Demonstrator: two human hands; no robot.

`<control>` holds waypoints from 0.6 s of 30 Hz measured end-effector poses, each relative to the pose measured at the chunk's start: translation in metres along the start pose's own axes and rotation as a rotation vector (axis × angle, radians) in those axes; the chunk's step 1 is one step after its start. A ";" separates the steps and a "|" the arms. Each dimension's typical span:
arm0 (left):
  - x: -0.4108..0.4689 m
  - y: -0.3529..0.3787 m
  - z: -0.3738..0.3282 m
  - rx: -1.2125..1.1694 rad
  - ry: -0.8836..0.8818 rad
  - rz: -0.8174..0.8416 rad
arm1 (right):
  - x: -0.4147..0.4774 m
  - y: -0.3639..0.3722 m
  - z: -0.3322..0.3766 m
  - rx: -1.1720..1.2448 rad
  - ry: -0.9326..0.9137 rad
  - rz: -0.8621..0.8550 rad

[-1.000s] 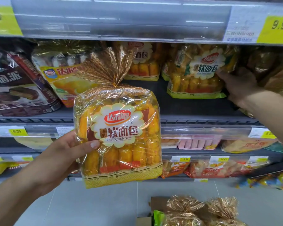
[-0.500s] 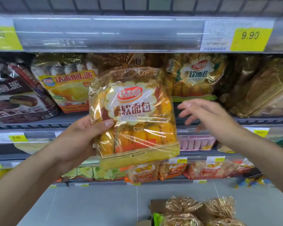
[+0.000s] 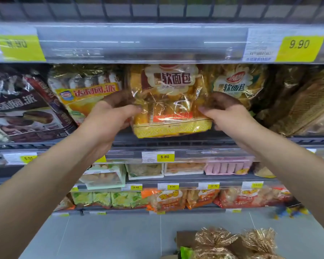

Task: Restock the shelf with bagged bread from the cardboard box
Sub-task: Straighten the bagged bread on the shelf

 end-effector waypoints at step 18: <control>0.039 0.022 0.025 0.119 0.084 -0.114 | 0.033 0.053 -0.019 -0.020 0.047 0.006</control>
Point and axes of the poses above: each hand's wrist, its own x-axis towards the middle knuckle, its own y-axis out of the palm, z = x × y, the point moved 8 cm from there along x, towards the middle knuckle, and after that the axes turned 3 degrees about -y, right-handed, at the moved point
